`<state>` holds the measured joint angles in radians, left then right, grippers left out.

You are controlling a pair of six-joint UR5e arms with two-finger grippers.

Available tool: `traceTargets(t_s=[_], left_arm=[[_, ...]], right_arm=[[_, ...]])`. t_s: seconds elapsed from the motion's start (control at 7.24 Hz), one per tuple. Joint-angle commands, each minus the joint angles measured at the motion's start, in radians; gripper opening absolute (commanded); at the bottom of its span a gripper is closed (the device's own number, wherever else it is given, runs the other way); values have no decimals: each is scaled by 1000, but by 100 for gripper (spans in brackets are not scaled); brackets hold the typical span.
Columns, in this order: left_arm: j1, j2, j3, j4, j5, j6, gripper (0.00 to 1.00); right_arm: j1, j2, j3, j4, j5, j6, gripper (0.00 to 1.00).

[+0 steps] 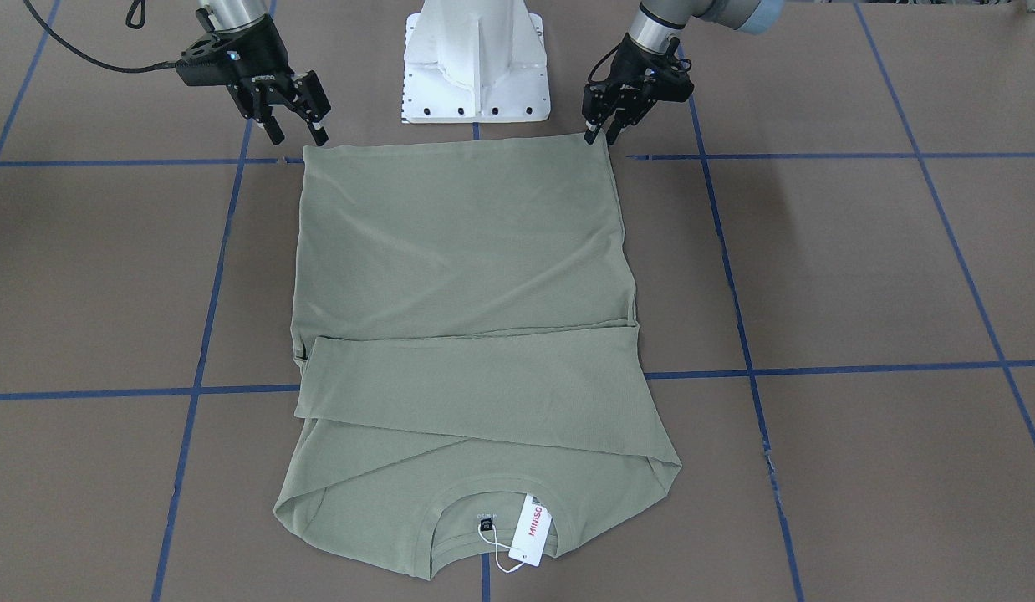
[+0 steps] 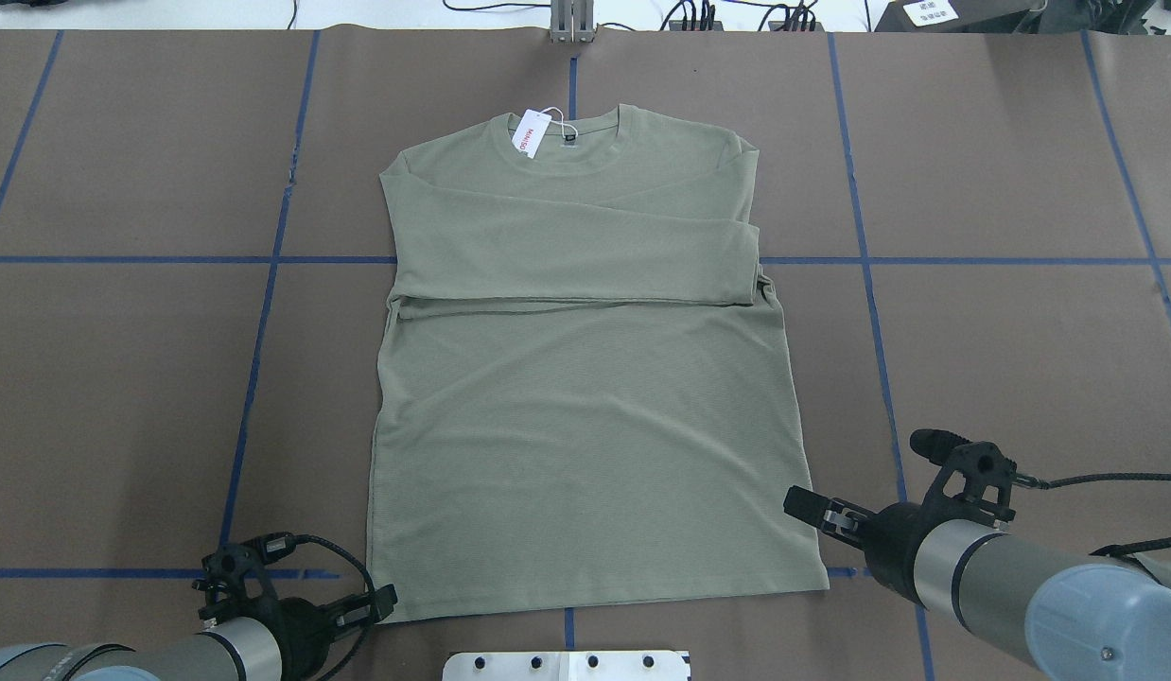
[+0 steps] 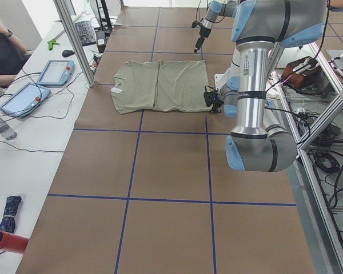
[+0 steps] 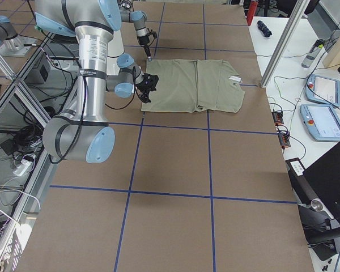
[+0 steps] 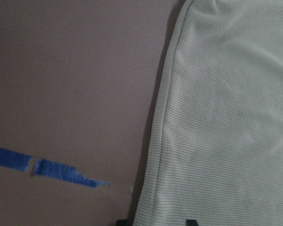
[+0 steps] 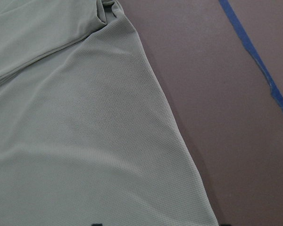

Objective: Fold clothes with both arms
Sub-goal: 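Lower both grippers to the two hem corners nearest the robot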

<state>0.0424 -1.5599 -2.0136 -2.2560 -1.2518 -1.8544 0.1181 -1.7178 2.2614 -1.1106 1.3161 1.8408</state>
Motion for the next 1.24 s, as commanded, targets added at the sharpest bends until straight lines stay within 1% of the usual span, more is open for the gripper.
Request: traceTargets(t_s=[0.0,0.28,0.41,0.55,0.83,1.11], left_arm=[[4,-2,-1,-1,0,0,0],[2,-3,-14,-1,2,1,0],[1,-5,-46,-1,-9,3,0],[-10,-5,-75,-1,-11,3,0],[-32,-26,-120,-4,-11,3,0],[-33,-46,-120,-7,-12,1,0]], right_arm=[[-2,1,-6,0,0,0,87],[-24,1,-28,-6,-32,2,86],[-32,1,-48,-8,-49,21,85],[-57,1,-54,-11,-87,72,85],[-96,1,-94,-14,-107,182,63],[-127,1,-137,-14,-143,176,65]])
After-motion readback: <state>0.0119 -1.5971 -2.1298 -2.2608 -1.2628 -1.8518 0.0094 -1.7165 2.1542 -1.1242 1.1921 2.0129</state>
